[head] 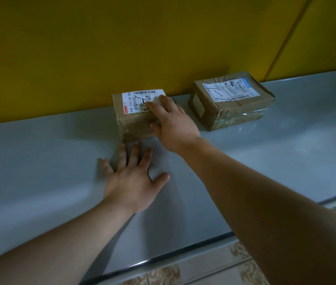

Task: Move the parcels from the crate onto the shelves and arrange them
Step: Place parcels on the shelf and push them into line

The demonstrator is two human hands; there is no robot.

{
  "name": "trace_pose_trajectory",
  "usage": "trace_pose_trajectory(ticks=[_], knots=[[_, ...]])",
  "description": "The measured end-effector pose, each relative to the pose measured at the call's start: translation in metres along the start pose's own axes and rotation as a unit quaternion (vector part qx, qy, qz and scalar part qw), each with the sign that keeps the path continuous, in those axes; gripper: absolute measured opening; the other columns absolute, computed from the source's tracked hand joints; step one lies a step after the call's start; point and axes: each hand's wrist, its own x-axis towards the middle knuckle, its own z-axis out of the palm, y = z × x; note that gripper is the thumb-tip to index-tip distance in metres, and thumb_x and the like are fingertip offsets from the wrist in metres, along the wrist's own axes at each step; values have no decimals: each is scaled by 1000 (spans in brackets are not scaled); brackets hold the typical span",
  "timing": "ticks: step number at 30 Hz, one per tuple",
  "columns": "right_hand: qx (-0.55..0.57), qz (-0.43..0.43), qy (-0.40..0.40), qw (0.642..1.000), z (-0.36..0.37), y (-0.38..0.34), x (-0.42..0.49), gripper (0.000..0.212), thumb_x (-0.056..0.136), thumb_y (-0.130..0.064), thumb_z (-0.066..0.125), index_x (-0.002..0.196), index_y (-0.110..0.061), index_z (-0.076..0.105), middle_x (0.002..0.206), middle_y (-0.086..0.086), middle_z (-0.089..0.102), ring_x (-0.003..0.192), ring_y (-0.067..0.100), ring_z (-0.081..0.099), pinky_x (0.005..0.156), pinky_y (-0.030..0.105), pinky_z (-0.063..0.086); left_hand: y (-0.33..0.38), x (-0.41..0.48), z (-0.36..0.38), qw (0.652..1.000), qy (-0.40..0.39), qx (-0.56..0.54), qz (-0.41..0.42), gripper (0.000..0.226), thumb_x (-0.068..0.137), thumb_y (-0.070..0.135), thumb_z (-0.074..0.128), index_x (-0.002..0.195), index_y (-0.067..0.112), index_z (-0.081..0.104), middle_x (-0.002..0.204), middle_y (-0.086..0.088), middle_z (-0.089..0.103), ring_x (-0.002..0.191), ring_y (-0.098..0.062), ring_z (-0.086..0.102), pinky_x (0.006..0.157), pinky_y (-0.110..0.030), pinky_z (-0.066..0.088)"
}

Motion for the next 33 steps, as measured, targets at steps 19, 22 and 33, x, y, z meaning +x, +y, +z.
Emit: trace_pose_trajectory(ticks=[19,22,33], knots=[[-70,271,28,960,-41,70,-22,72,95,-49,50,155,-31,15,165,12,8,151,40,-3,118,63,5,-4,1,0,1000,20,-4,15,83,83,79,15,153,35,5,163,3,-9,148,-26,-15,111,-66,-1],[-61,262,19,963,-53,61,-36,79,96,-54,47,158,-29,5,167,9,2,152,35,-5,121,57,3,-5,1,-3,1000,3,-24,15,85,82,80,16,153,36,4,163,4,-7,148,-25,-14,113,-63,0],[-76,296,-95,948,-94,10,-152,80,94,-66,43,158,-24,19,165,9,16,152,28,10,123,48,12,-32,-43,-51,985,-82,-123,90,79,86,61,56,152,31,24,161,0,16,148,-22,12,119,-45,13]])
